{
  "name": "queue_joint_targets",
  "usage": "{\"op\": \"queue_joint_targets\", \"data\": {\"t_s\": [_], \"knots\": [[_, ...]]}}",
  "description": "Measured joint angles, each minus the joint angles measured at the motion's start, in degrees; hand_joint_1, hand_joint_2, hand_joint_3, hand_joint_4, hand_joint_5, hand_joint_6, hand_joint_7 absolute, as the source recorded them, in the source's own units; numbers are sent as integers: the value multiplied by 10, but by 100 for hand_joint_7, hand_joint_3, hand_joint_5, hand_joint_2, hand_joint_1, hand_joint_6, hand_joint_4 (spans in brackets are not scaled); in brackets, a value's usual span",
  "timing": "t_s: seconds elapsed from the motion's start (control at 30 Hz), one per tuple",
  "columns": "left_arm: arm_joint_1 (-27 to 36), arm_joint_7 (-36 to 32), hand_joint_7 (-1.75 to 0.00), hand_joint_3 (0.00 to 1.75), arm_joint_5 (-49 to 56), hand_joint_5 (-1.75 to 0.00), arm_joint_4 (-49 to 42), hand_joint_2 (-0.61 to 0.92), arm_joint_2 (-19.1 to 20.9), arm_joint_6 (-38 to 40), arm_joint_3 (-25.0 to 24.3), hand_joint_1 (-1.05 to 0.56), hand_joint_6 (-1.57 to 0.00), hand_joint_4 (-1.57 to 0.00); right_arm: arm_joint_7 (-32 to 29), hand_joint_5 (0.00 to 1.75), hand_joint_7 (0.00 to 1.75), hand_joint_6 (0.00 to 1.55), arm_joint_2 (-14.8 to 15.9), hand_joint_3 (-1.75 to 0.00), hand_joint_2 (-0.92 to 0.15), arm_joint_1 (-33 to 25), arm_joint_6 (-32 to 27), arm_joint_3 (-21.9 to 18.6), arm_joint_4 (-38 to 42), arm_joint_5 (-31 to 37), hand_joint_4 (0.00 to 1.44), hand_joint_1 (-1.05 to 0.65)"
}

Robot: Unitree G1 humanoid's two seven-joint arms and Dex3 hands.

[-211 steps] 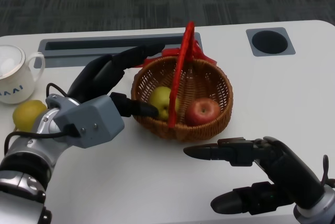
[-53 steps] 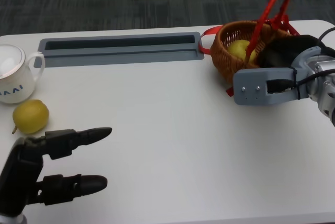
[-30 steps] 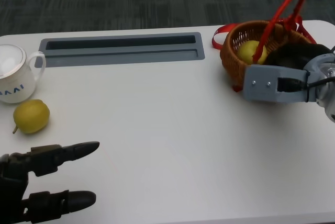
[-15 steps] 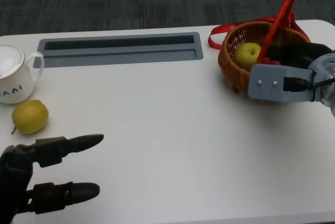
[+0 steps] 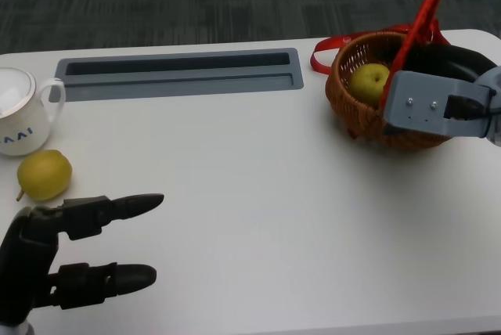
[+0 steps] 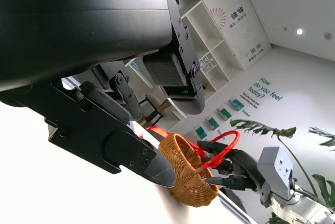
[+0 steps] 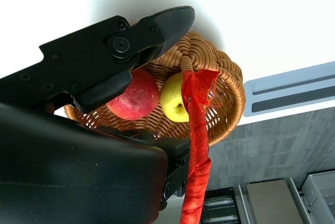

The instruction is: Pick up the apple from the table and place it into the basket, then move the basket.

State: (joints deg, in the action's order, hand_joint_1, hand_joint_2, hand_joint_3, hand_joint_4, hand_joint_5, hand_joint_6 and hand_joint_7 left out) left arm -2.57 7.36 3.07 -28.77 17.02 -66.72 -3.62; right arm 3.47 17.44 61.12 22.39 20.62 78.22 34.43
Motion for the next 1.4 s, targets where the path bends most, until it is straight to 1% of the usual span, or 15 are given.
{"op": "queue_joint_targets", "data": {"t_s": [0.13, 0.3, 0.4, 0.53, 0.7, 0.77, 0.9, 1.0, 1.1, 1.2, 1.27, 1.33, 1.4], "knots": [[-1, 0, -1, 0, 0, -2, -1, 71, 0, 0, 0, -56, -96, -107, 12, 0, 1, 19, 10, 0, -80, 0, 6, -7, -2, -9, 19, -100], [-2, 0, -1, 0, -1, -2, -1, 71, 0, -1, 1, -56, -97, -109, 22, 3, 2, 25, 30, 0, -80, 0, 13, -19, -2, -20, 28, -96], [-4, 0, -2, 0, -2, -3, -1, 71, 0, -2, 1, -56, -98, -110, 31, 3, 2, 27, 40, 0, -78, 0, 17, -22, -2, -23, 31, -96], [-7, 1, -2, 0, -3, -3, -2, 70, 0, -3, 3, -56, -99, -111, 41, 2, 1, 28, 48, -1, -79, -3, 24, -24, -2, -26, 31, -97], [-8, 5, -2, 0, -7, -2, -2, 70, 0, -5, 8, -55, -100, -111, 44, 0, 0, 28, 63, 0, -77, -11, 32, -24, -4, -28, 30, -94], [-8, 5, -1, 0, -7, -2, -2, 70, 0, -6, 8, -56, -99, -110, 48, 0, 0, 27, 74, 0, -77, -17, 52, -28, -10, -33, 28, -94], [-8, 5, 0, 0, -6, 0, 0, 70, 0, -5, 7, -57, -97, -107, 52, 0, 0, 25, 104, -1, -79, -44, 117, -44, -28, -50, 27, -94], [-8, 6, 0, 0, -6, 0, 0, 70, 1, -4, 7, -57, -96, -105, 55, 1, 0, 24, 123, -1, -80, -75, 163, -54, -43, -65, 28, -90], [-8, 6, 0, 0, -7, 0, 1, 70, 1, -3, 7, -57, -96, -104, 65, 1, 0, 24, 138, -1, -81, -113, 211, -70, -67, -90, 29, -91], [-9, 8, 0, 0, -8, 0, 1, 69, 1, -4, 8, -56, -96, -104, 83, 1, 0, 25, 147, 0, -80, -150, 248, -89, -97, -123, 29, -90], [-10, 10, 0, 0, -10, 0, 0, 69, 2, -4, 8, -56, -96, -104, 98, 1, 1, 26, 151, 0, -78, -179, 271, -103, -126, -149, 29, -84], [-12, 10, 0, 0, -12, 0, -1, 69, 2, -6, 8, -56, -96, -103, 113, 2, 1, 27, 155, 0, -76, -217, 305, -119, -167, -183, 31, -77], [-13, 11, 0, 0, -13, 0, -2, 69, 2, -7, 8, -56, -96, -103, 127, 2, 1, 29, 155, 0, -76, -251, 338, -131, -204, -213, 33, -76]]}}
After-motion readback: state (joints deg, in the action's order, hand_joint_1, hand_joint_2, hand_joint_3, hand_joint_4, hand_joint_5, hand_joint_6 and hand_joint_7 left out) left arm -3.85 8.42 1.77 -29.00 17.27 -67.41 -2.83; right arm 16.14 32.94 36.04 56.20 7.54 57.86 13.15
